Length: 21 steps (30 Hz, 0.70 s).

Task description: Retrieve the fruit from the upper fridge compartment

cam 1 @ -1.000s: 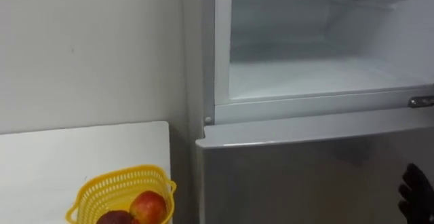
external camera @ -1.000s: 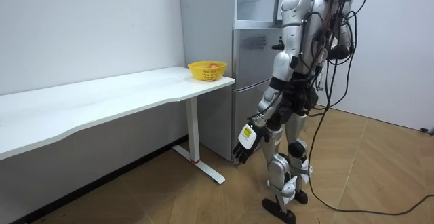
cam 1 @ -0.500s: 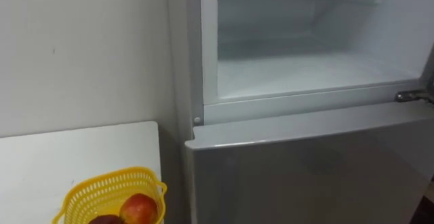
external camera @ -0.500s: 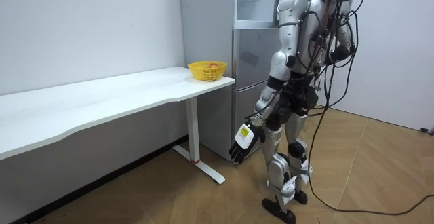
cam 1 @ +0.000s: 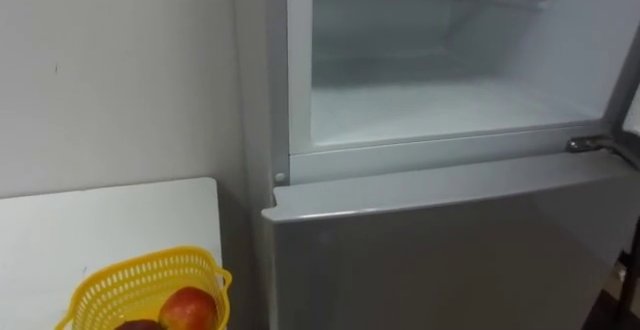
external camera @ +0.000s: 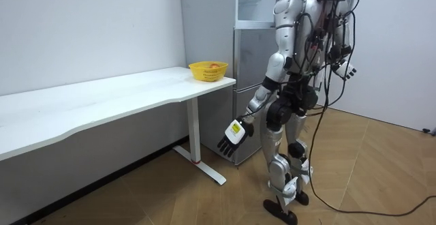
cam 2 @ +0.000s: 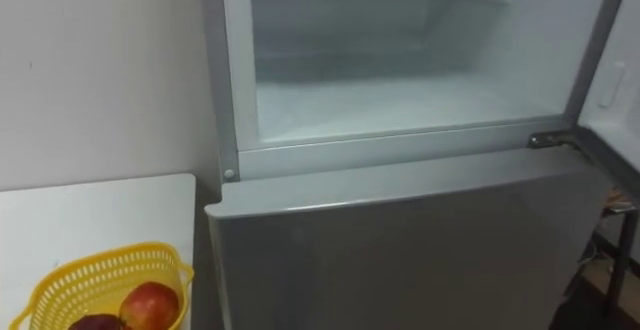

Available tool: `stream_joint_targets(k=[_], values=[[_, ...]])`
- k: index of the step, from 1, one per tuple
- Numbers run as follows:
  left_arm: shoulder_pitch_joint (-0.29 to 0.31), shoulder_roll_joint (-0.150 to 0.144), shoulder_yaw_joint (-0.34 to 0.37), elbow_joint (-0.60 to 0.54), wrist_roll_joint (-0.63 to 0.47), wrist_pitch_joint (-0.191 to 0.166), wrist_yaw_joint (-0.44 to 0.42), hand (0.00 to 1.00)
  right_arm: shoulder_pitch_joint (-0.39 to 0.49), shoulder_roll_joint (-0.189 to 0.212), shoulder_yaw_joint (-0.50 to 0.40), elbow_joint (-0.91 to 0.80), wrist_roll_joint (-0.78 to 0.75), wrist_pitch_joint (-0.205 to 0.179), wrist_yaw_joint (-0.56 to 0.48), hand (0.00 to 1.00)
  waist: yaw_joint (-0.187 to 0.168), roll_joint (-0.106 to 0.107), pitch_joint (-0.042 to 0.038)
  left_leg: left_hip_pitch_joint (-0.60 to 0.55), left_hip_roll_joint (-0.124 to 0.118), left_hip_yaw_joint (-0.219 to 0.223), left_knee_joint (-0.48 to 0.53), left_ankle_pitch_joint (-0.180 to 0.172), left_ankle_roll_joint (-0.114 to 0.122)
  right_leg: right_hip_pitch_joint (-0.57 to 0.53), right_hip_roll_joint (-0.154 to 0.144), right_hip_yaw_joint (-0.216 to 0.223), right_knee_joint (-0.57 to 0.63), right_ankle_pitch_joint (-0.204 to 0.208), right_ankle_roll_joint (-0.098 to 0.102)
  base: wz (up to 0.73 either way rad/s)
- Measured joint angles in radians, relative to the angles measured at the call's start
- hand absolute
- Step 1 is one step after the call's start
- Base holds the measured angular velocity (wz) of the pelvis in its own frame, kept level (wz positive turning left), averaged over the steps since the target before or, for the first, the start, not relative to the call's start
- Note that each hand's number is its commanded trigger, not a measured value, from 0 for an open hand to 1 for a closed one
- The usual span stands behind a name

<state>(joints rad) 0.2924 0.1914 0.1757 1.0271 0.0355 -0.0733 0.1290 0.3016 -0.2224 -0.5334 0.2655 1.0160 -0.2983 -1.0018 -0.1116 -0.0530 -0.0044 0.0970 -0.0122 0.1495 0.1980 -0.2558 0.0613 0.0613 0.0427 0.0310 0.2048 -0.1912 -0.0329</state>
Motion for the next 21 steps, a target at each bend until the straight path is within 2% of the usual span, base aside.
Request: stream_joint_targets(k=[4, 9, 18, 21], values=[[-0.013, 0.0, 0.039, -0.007, 0.009, -0.002, -0.004, 0.0, -0.011, -0.011, -0.058, -0.114, -0.156, -0.009, -0.063, 0.0, -0.007, -0.001, -0.0001, -0.013, -0.001, -0.008, 0.0, 0.0, 0.001, -0.014, -0.001, -0.003, 0.005, -0.001, 0.002, 0.01], [-0.013, 0.004, 0.057, 0.003, 0.025, -0.002, -0.003, 0.0, -0.041, -0.073, -0.095, -0.248, -0.413, -0.008, -0.112, 0.0, -0.006, -0.006, 0.0, -0.014, -0.005, -0.01, 0.001, 0.0, 0.001, -0.014, 0.002, -0.005, 0.004, -0.001, 0.002, 0.0], [-0.021, 0.006, 0.062, 0.064, 0.044, -0.001, -0.003, 0.0, -0.057, -0.082, -0.113, -0.441, -0.784, -0.005, -0.117, 0.0, 0.037, -0.008, 0.0017, 0.001, -0.001, 0.001, -0.014, 0.001, -0.001, -0.024, 0.004, -0.005, 0.009, -0.002, 0.0, -0.04], [-0.015, 0.005, 0.061, 0.085, 0.044, -0.001, -0.003, 0.0, -0.054, -0.08, -0.105, -0.463, -0.823, 0.002, -0.132, 0.0, 0.04, -0.007, 0.0034, -0.001, -0.001, 0.001, -0.013, 0.001, -0.001, -0.025, 0.001, -0.009, 0.016, -0.007, -0.001, 0.0]])
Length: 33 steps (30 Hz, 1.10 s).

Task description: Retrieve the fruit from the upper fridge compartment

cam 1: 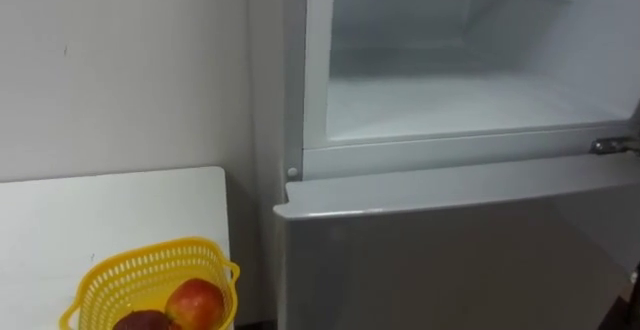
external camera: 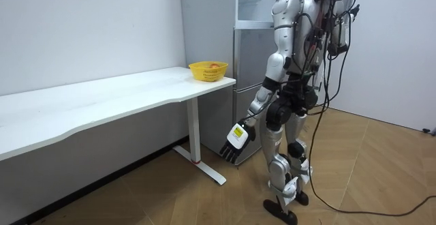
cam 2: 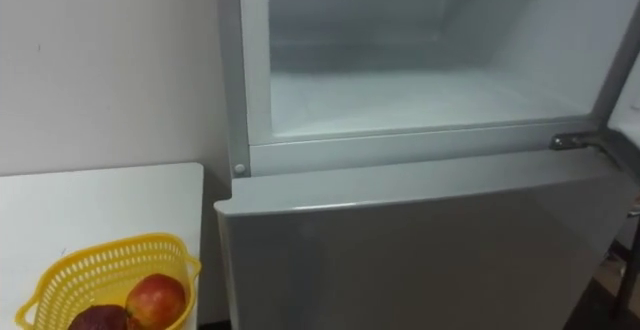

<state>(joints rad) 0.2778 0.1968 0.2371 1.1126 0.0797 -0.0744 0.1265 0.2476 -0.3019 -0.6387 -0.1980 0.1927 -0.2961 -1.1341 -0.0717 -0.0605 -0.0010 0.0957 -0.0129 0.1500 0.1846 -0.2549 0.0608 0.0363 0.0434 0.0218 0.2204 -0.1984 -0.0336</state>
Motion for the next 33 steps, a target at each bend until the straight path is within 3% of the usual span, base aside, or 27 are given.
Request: stream_joint_targets(k=[12, 23, 28, 33], values=[[0.004, 0.001, 0.029, 0.015, 0.008, 0.0, -0.013, 0.0, 0.009, 0.0, 0.076, -0.058, -0.172, 0.011, 0.063, 0.0, 0.001, -0.011, 0.0047, 0.003, -0.003, -0.014, 0.015, 0.0, 0.0, 0.015, -0.008, -0.016, -0.001, -0.005, 0.002, 0.05], [0.007, 0.005, 0.039, 0.048, 0.042, -0.003, -0.027, 0.0, 0.01, 0.0, 0.111, -0.088, -0.335, 0.037, 0.096, 0.0, -0.002, -0.013, 0.0043, 0.004, -0.008, -0.019, 0.021, 0.001, -0.001, 0.017, -0.007, -0.024, 0.002, -0.009, 0.0, 0.01], [-0.002, 0.005, 0.039, 0.049, 0.057, -0.013, -0.031, 0.0, 0.009, -0.005, 0.143, -0.123, -0.394, 0.045, 0.146, 0.0, 0.018, -0.015, 0.0045, 0.006, -0.008, -0.015, 0.02, 0.001, -0.001, 0.017, -0.007, -0.019, 0.006, -0.009, 0.0, -0.04], [-0.022, 0.006, 0.032, 0.057, 0.07, -0.019, -0.031, 0.0, -0.016, -0.024, 0.167, -0.215, -0.426, 0.05, 0.246, 0.0, 0.051, -0.037, 0.01, 0.021, 0.0, -0.015, 0.02, 0.0, -0.003, 0.034, 0.0, -0.01, -0.006, -0.007, -0.003, -0.02]])
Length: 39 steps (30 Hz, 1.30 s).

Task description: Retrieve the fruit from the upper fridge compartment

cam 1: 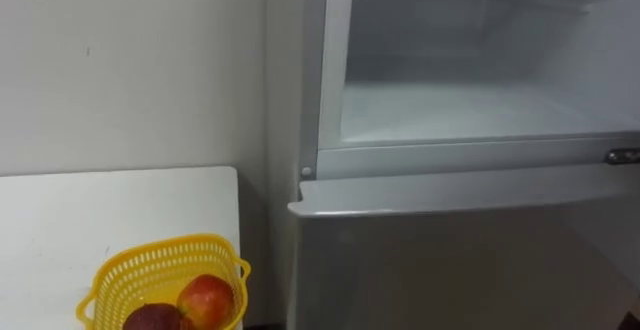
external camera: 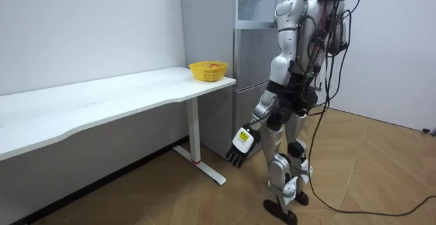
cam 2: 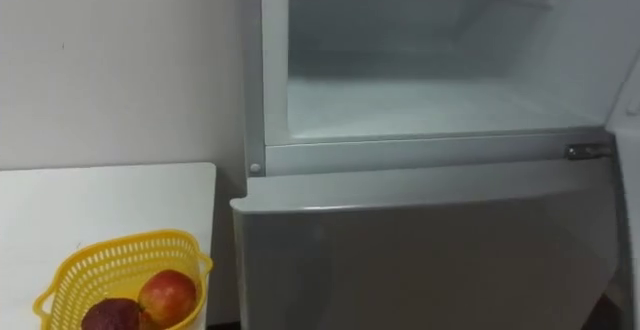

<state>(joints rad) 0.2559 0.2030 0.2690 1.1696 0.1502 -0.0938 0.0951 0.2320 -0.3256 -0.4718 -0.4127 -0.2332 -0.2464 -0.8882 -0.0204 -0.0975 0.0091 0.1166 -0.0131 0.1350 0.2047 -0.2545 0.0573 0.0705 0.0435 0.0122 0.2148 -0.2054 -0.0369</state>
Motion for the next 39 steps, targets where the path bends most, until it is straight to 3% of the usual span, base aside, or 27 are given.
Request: stream_joint_targets(k=[8, 12, 17, 21, 32, 39], values=[[-0.007, 0.002, -0.04, 0.031, 0.002, 0.001, 0.001, 0.0, -0.007, 0.0, 0.175, -0.035, -0.013, -0.001, 0.176, 0.0, 0.036, 0.016, -0.002, -0.001, 0.006, -0.007, -0.01, -0.001, -0.001, 0.01, 0.002, -0.002, -0.014, 0.013, 0.0, 0.02], [-0.005, 0.002, -0.065, 0.033, 0.003, 0.002, 0.002, 0.0, -0.007, 0.0, 0.258, -0.029, -0.013, -0.003, 0.291, 0.0, 0.053, 0.035, -0.0023, -0.002, 0.004, -0.023, -0.014, -0.001, 0.0, 0.014, -0.001, -0.02, -0.014, 0.013, 0.0, 0.12], [0.0, 0.002, -0.074, 0.028, 0.015, 0.002, 0.0, 0.0, -0.007, 0.0, 0.343, -0.02, -0.052, -0.002, 0.397, 0.0, 0.061, 0.042, -0.003, -0.008, 0.007, -0.036, -0.014, 0.0, -0.001, 0.014, -0.007, -0.045, -0.014, 0.013, 0.0, 0.1], [0.006, 0.003, -0.075, 0.027, 0.02, 0.011, -0.003, 0.0, -0.006, 0.002, 0.347, 0.001, -0.055, -0.005, 0.429, 0.0, 0.059, 0.045, -0.0066, -0.005, 0.006, -0.04, -0.008, -0.001, -0.001, 0.022, -0.008, -0.046, -0.014, 0.013, 0.0, 0.02], [-0.008, 0.004, -0.084, 0.031, 0.019, 0.02, -0.002, 0.0, -0.013, 0.001, 0.369, 0.128, -0.092, -0.018, 0.482, 0.0, 0.055, 0.045, -0.0059, 0.001, 0.002, -0.042, -0.002, -0.001, 0.0, 0.032, -0.009, -0.049, -0.013, 0.016, -0.002, -0.01], [0.003, 0.004, -0.084, 0.032, 0.016, 0.023, -0.001, 0.0, -0.013, 0.004, 0.352, 0.126, -0.067, -0.017, 0.482, 0.0, 0.042, 0.03, -0.0058, -0.004, -0.001, -0.049, 0.001, 0.0, 0.0, 0.037, -0.009, -0.054, -0.025, 0.015, -0.002, 0.02]])
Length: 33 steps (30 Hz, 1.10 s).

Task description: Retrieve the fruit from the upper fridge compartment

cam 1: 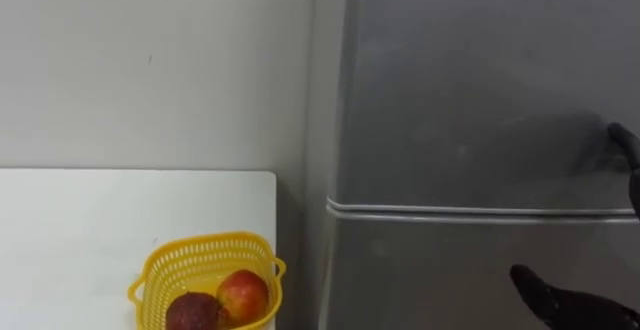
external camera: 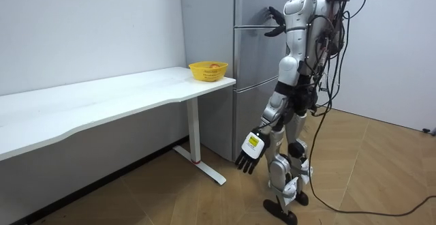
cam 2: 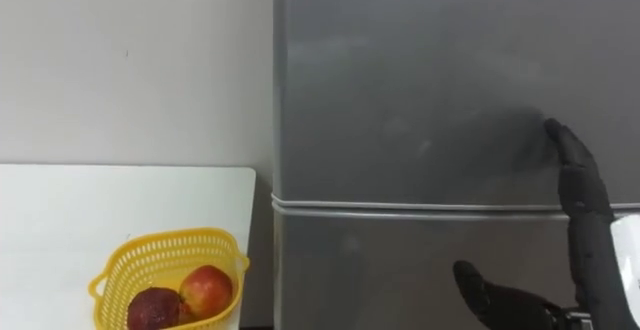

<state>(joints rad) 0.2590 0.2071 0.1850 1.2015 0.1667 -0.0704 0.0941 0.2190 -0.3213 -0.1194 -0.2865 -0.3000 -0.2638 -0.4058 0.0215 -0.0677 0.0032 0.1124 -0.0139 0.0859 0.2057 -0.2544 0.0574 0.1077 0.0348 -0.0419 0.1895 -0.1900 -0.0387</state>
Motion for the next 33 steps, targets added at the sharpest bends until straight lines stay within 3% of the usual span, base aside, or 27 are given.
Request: stream_joint_targets(k=[4, 7, 9, 12, 15, 19, 21, 27, 33], values=[[0.007, 0.0, 0.014, -0.006, 0.001, -0.004, -0.007, 0.0, -0.001, 0.004, -0.066, -0.004, 0.003, -0.009, -0.014, 0.0, -0.018, -0.011, -0.0051, -0.006, -0.001, -0.004, 0.001, 0.0, 0.0, -0.001, -0.002, -0.009, -0.003, 0.001, 0.0, 0.06], [0.01, 0.001, 0.058, -0.006, 0.001, -0.018, -0.008, 0.0, -0.009, 0.004, -0.189, -0.004, 0.055, -0.019, -0.096, 0.0, -0.016, -0.016, -0.0077, -0.005, 0.001, -0.007, 0.001, 0.0, 0.0, -0.001, -0.001, -0.016, -0.004, 0.001, 0.001, 0.01], [0.02, 0.001, 0.068, -0.013, 0.001, -0.018, 0.01, 0.0, -0.018, 0.003, -0.258, -0.004, 0.149, -0.033, -0.186, 0.0, -0.02, -0.014, -0.0076, -0.006, 0.002, -0.007, 0.001, 0.0, 0.0, -0.003, 0.0, -0.016, -0.005, 0.001, 0.001, 0.04], [0.027, 0.001, 0.067, -0.014, 0.0, -0.018, 0.038, 0.0, -0.017, 0.003, -0.291, 0.005, 0.293, -0.043, -0.28, 0.0, -0.04, -0.006, -0.0067, -0.007, 0.002, -0.008, 0.001, 0.0, 0.0, -0.001, -0.001, -0.018, -0.005, 0.001, 0.001, 0.07], [0.027, 0.0, 0.068, -0.042, 0.001, -0.015, 0.056, 0.0, -0.008, 0.004, -0.338, 0.08, 0.41, -0.044, -0.319, 0.0, -0.051, 0.006, -0.0062, -0.006, 0.002, -0.006, 0.0, 0.0, 0.0, 0.0, -0.002, -0.014, -0.005, 0.001, 0.001, 0.02], [0.019, -0.001, 0.068, -0.06, -0.006, 0.0, 0.057, 0.0, 0.017, 0.036, -0.342, 0.197, 0.531, -0.029, -0.366, 0.0, -0.068, 0.02, -0.0056, -0.007, 0.002, -0.004, -0.003, -0.001, 0.0, -0.002, -0.007, -0.015, -0.004, 0.001, 0.001, -0.03], [0.02, -0.004, 0.067, -0.074, -0.009, 0.001, 0.057, 0.0, 0.048, 0.071, -0.342, 0.274, 0.598, -0.006, -0.406, 0.0, -0.075, 0.031, -0.0067, -0.013, 0.002, -0.004, -0.003, -0.001, 0.0, -0.005, -0.007, -0.016, -0.005, 0.001, 0.001, 0.0], [0.024, -0.009, 0.067, -0.084, -0.019, 0.005, 0.061, 0.0, 0.084, 0.082, -0.338, 0.459, 0.779, 0.006, -0.454, 0.0, -0.074, 0.057, -0.0058, -0.01, -0.001, -0.006, -0.002, 0.0, 0.001, -0.005, -0.009, -0.013, -0.004, 0.0, 0.001, -0.01], [0.054, -0.009, 0.068, -0.124, -0.02, 0.01, 0.053, 0.0, 0.081, 0.09, -0.336, 0.647, 1.002, 0.017, -0.464, 0.0, -0.079, 0.041, -0.0053, -0.017, -0.002, -0.008, 0.008, 0.002, -0.001, -0.003, -0.01, -0.016, -0.008, -0.006, 0.0, 0.06]])
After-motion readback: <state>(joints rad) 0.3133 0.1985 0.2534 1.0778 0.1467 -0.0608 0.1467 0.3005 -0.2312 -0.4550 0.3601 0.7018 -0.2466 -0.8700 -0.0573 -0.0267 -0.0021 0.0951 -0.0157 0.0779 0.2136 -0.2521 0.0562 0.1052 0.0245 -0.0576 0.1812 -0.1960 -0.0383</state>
